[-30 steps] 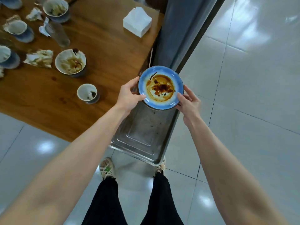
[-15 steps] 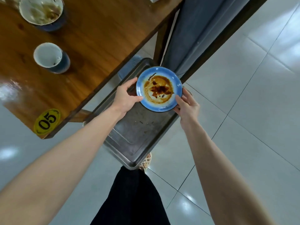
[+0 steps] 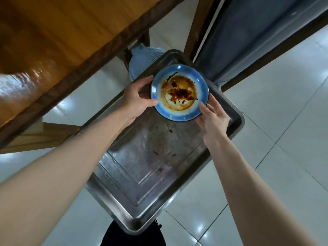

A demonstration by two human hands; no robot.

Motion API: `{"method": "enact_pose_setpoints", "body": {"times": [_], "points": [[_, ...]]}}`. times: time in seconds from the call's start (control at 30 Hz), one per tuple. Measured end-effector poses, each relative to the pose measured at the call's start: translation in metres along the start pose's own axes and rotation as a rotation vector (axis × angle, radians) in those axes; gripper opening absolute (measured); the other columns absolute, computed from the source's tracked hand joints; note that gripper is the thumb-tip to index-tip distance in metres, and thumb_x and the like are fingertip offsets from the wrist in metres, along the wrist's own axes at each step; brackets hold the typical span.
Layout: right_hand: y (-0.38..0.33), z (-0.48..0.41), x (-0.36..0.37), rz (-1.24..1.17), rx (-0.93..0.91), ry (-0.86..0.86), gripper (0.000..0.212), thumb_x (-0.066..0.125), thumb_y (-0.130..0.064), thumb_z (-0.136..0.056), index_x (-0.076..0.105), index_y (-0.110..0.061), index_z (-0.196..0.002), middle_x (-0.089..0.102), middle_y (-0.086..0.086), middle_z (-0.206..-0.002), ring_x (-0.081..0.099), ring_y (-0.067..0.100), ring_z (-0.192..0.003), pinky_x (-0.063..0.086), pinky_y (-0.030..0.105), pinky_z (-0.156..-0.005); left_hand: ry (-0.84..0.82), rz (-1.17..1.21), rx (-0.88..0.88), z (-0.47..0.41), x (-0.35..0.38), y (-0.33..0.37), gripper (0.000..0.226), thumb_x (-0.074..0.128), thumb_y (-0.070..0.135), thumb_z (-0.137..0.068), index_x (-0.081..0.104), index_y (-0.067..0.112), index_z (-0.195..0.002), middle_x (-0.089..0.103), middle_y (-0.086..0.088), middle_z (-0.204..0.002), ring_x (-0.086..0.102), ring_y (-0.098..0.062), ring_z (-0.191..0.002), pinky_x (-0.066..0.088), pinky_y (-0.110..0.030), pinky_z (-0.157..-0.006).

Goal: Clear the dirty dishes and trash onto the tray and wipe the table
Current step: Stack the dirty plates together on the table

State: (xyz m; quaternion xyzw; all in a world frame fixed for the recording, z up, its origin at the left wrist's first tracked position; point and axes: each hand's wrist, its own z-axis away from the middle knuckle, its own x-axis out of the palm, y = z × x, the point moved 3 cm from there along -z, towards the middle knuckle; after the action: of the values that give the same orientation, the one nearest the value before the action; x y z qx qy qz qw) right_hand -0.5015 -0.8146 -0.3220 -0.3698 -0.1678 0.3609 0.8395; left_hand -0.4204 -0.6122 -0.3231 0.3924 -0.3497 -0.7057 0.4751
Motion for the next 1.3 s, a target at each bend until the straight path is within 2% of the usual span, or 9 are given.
{"method": "enact_pose_setpoints", "body": {"times": [0.07, 0.2, 0.3, 0.57, 0.93, 1.07, 1.17, 1.23, 1.3], "points": [[0.004, -0.014, 0.006, 0.009, -0.001, -0.008, 0.037, 0.065, -0.006, -0.088, 0.064, -0.023, -0.121, 0.073, -0.004, -0.094, 0.072, 0.013, -0.086, 0.060, 0.029, -0.071, 0.007, 0.004, 0.011, -0.012, 0.000, -0.007, 0.074, 0.075, -0.011, -0.072, 0.051, 0.015, -0.138, 0.060, 0.003, -0.125, 0.057, -0.008, -0.114, 0.049, -0.013, -0.089], [0.009, -0.031, 0.015, 0.021, -0.006, -0.044, 0.039, 0.063, -0.005, -0.090, 0.062, -0.021, -0.125, 0.072, 0.000, -0.103, 0.071, 0.015, -0.091, 0.060, 0.032, -0.076, -0.001, 0.023, 0.024, -0.025, 0.001, -0.016, 0.073, 0.074, -0.012, -0.073, 0.050, 0.011, -0.138, 0.062, 0.005, -0.120, 0.059, -0.011, -0.115, 0.050, -0.023, -0.095], [0.011, -0.037, 0.019, 0.021, -0.014, -0.046, 0.039, 0.063, -0.004, -0.089, 0.063, -0.021, -0.124, 0.073, -0.003, -0.100, 0.071, 0.013, -0.089, 0.060, 0.031, -0.076, 0.005, 0.032, 0.023, -0.028, 0.001, -0.018, 0.070, 0.073, -0.012, -0.073, 0.053, 0.013, -0.135, 0.064, 0.013, -0.110, 0.061, -0.009, -0.111, 0.051, -0.019, -0.090], [0.013, -0.041, 0.023, 0.005, -0.026, -0.059, 0.038, 0.063, -0.002, -0.089, 0.063, -0.020, -0.123, 0.073, -0.005, -0.097, 0.072, 0.012, -0.087, 0.060, 0.030, -0.074, 0.030, 0.023, 0.036, -0.028, 0.001, -0.024, 0.070, 0.073, -0.011, -0.074, 0.051, 0.012, -0.137, 0.060, -0.001, -0.128, 0.057, -0.014, -0.119, 0.049, -0.031, -0.099], [0.018, -0.042, 0.023, 0.001, -0.024, -0.044, 0.038, 0.064, -0.003, -0.089, 0.062, -0.019, -0.124, 0.072, -0.005, -0.099, 0.071, 0.011, -0.087, 0.060, 0.027, -0.071, -0.013, 0.013, 0.024, -0.029, 0.002, -0.028, 0.068, 0.069, -0.009, -0.080, 0.048, 0.014, -0.140, 0.059, 0.012, -0.119, 0.057, -0.003, -0.111, 0.048, -0.010, -0.085], [0.016, -0.039, 0.024, 0.032, -0.035, -0.063, 0.044, 0.067, -0.006, -0.086, 0.059, -0.020, -0.127, 0.071, -0.004, -0.104, 0.071, 0.011, -0.089, 0.060, 0.029, -0.074, -0.032, -0.009, 0.012, -0.027, 0.003, -0.028, 0.067, 0.065, -0.005, -0.085, 0.040, 0.014, -0.145, 0.054, 0.006, -0.133, 0.050, -0.004, -0.119, 0.045, -0.008, -0.086], [0.014, -0.033, 0.021, 0.058, -0.048, -0.048, 0.051, 0.070, -0.009, -0.084, 0.056, -0.019, -0.132, 0.069, -0.002, -0.112, 0.071, 0.009, -0.090, 0.059, 0.029, -0.077, 0.014, 0.029, -0.023, -0.019, 0.004, -0.030, 0.066, 0.064, -0.002, -0.088, 0.036, 0.012, -0.146, 0.053, 0.004, -0.132, 0.054, 0.000, -0.109, 0.046, -0.004, -0.080], [0.012, -0.026, 0.016, 0.108, -0.057, -0.030, 0.055, 0.072, -0.013, -0.083, 0.054, -0.020, -0.134, 0.068, -0.002, -0.116, 0.069, 0.010, -0.094, 0.058, 0.030, -0.082, 0.034, 0.062, -0.049, -0.009, 0.004, -0.030, 0.066, 0.065, 0.001, -0.088, 0.037, 0.014, -0.146, 0.054, 0.010, -0.123, 0.057, 0.007, -0.097, 0.047, -0.003, -0.074], [0.011, -0.017, 0.011, 0.168, -0.074, -0.012, 0.056, 0.073, -0.018, -0.082, 0.054, -0.023, -0.134, 0.066, -0.002, -0.120, 0.067, 0.010, -0.100, 0.057, 0.029, -0.085, 0.037, 0.068, -0.066, 0.001, 0.004, -0.030, 0.064, 0.067, 0.005, -0.088, 0.040, 0.019, -0.144, 0.054, 0.015, -0.119, 0.057, 0.009, -0.097, 0.048, -0.005, -0.074]]}}
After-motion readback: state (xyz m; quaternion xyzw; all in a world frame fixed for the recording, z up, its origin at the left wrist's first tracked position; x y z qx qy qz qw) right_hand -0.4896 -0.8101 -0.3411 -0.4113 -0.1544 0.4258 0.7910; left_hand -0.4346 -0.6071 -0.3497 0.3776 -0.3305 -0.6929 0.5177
